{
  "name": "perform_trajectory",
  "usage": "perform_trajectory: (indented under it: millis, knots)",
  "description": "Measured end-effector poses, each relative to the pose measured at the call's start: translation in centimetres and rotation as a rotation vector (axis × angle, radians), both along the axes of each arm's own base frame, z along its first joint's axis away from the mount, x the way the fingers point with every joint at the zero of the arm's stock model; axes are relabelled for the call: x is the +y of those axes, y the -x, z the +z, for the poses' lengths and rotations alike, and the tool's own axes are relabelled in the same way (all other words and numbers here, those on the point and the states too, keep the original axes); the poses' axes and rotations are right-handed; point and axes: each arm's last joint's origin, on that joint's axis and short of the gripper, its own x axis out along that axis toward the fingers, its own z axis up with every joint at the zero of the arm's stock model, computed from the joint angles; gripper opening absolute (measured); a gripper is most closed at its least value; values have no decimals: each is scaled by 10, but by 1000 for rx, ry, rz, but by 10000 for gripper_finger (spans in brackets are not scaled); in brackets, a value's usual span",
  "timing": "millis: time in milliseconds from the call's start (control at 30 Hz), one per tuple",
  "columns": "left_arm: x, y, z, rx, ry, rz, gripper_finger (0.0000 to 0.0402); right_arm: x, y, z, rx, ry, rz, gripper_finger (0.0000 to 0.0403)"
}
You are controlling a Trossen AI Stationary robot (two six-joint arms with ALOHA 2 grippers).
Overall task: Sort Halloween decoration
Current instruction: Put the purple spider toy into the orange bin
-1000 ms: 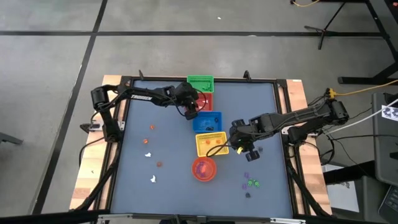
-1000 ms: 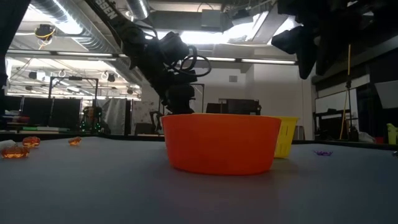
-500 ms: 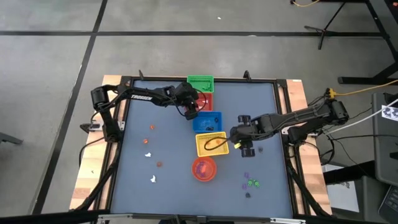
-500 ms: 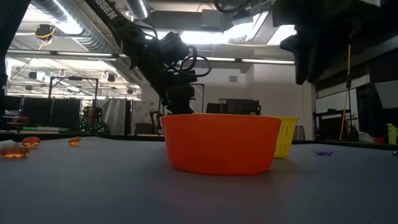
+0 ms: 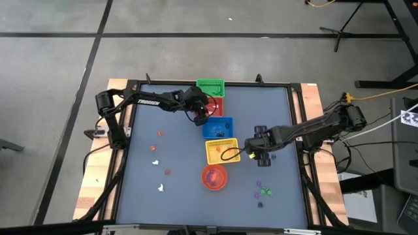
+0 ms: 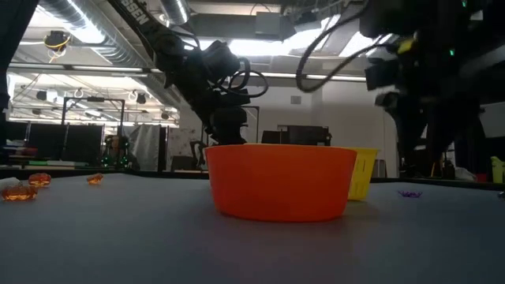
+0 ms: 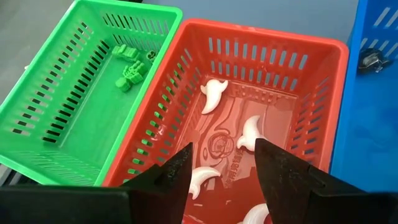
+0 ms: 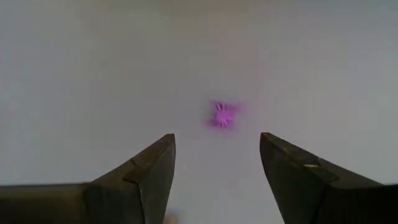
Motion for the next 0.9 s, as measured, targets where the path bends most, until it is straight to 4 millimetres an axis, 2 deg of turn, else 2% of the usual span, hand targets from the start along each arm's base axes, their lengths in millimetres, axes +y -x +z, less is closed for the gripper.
perform_trajectory:
  millis: [133, 267, 433, 600, 900]
  knots:
    - [0, 0, 0, 0, 0, 0, 157, -1, 3, -18, -25, 7, 84, 234]
    - [0, 0, 0, 1, 0, 0, 157, -7, 4, -27, -43, 11, 148, 234]
    - [0, 0, 0, 0, 0, 0, 157, -26, 0, -27, -62, -47, 69, 234]
    - [0, 0, 0, 1, 0, 0, 157, -42, -3, -27, -83, -198, 9, 234]
    - [0, 0, 0, 0, 1, 1, 157, -47, -3, -30, -67, -211, -10, 234]
